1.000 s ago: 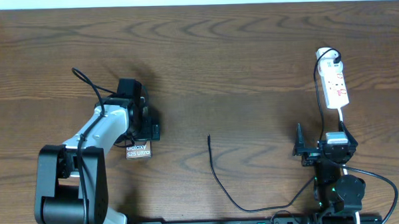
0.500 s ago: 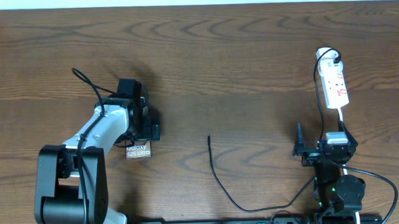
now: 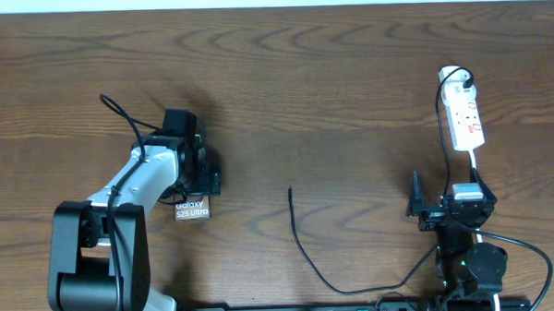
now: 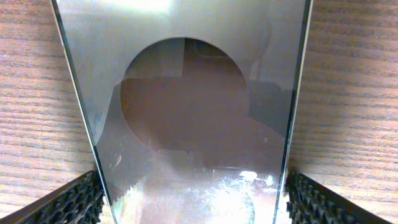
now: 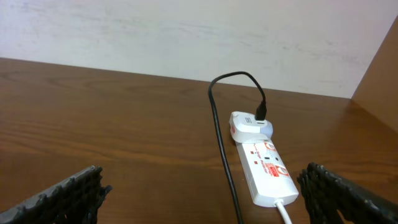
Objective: Plug charger to phone and switch on socket
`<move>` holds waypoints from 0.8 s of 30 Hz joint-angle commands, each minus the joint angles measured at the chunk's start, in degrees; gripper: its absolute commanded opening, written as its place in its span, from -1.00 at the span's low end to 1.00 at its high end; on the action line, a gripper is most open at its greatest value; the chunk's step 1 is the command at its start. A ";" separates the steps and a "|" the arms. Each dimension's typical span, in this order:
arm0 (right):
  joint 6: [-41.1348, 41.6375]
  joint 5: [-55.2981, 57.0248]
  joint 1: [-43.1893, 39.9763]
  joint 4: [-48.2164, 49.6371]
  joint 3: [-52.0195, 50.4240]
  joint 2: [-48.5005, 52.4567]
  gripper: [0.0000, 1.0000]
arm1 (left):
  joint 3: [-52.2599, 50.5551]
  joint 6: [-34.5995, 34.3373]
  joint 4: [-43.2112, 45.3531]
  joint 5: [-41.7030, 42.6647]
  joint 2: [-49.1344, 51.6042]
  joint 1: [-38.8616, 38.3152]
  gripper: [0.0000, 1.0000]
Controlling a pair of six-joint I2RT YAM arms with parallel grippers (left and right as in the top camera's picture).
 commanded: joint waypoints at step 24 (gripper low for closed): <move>0.39 -0.35 0.26 -0.24 -0.09 0.07 0.98 | -0.98 -0.09 0.02 -0.76 0.66 0.00 0.65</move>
